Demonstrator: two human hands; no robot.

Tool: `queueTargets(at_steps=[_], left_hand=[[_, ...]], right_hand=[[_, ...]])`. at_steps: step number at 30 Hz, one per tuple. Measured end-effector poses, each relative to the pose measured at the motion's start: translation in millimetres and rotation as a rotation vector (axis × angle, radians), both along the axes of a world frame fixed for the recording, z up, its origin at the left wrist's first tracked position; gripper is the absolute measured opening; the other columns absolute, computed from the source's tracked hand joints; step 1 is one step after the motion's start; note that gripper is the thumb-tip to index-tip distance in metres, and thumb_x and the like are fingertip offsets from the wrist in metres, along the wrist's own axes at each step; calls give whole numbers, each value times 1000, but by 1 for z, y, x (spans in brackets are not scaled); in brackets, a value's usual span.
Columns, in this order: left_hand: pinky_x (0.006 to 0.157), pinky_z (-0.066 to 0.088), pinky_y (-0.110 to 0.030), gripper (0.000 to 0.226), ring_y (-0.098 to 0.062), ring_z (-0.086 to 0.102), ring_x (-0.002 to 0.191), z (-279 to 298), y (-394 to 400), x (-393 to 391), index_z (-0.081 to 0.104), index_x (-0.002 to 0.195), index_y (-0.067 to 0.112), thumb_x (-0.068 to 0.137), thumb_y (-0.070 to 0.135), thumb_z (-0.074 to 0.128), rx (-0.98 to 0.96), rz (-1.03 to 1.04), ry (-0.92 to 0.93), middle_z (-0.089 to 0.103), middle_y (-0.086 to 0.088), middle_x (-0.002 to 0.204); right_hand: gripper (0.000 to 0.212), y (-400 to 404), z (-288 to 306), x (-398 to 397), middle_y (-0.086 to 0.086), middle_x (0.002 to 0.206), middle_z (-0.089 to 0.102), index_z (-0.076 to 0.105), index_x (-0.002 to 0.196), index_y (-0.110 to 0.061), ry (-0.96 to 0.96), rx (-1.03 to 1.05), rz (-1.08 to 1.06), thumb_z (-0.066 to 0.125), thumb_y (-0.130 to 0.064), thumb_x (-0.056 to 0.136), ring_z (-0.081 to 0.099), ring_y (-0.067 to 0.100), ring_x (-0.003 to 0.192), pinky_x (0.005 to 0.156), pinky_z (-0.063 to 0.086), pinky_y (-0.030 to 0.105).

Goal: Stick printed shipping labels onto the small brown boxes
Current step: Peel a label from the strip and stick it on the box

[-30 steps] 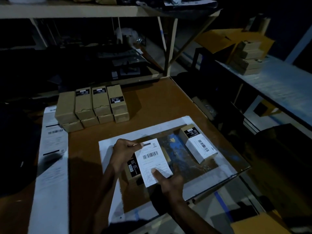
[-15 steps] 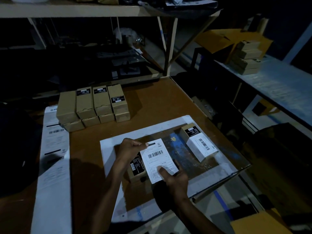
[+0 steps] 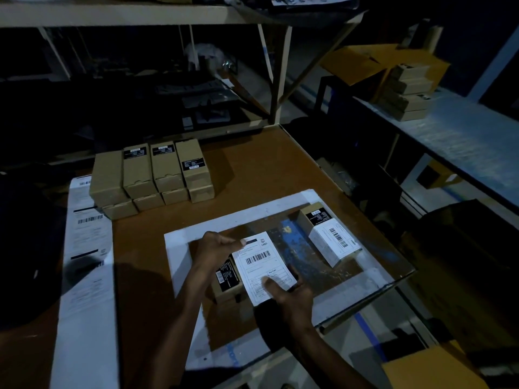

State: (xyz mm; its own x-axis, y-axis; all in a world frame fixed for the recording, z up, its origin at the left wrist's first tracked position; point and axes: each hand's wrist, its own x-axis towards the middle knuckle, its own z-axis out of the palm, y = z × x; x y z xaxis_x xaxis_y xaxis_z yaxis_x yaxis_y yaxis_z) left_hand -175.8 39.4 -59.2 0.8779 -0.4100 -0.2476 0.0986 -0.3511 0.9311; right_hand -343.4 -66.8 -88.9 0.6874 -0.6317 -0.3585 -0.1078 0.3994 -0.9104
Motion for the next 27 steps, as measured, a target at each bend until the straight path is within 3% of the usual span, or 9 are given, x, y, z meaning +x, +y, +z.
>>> queueTargets(at_steps=[6,12,14,17,22,27], left_hand=[[73,54,-33,7,-21,74,75,-3,2,1,82,81,15,82,22,81,-7,-4,-20,77,-1,75],[67,49,-26,11,-23,72,75,-6,0,3,81,83,12,81,23,82,24,-1,-50,77,-4,74],[66,49,-26,8,-22,72,73,-6,0,2,81,81,14,81,22,82,25,-6,-59,76,-3,72],[61,47,-23,8,-7,68,60,-7,0,2,80,75,23,82,21,81,31,-19,-80,74,5,65],[58,47,-18,7,-7,67,61,-11,0,3,81,81,13,81,20,82,50,-15,-93,74,6,66],[52,45,-16,11,-12,65,58,-12,0,3,79,70,20,81,20,82,72,-19,-113,74,-5,65]], right_hand=[[36,0,2,-2,11,99,78,66,113,1,-10,-4,-1,77,9,79,76,28,90,73,63,40],[37,0,1,-2,13,100,77,66,113,1,-31,18,-5,76,12,80,75,30,91,73,63,40],[37,1,1,-2,14,101,77,65,114,3,-36,18,-1,75,12,80,74,33,94,78,62,46],[43,2,-3,-1,16,105,76,62,120,3,-30,37,-6,76,11,79,73,35,98,87,58,57],[42,2,-2,-3,16,107,76,62,120,3,-28,37,10,75,10,81,73,34,99,88,57,57],[36,0,-1,-4,15,105,76,64,114,1,8,-17,23,76,8,81,74,32,95,82,61,50]])
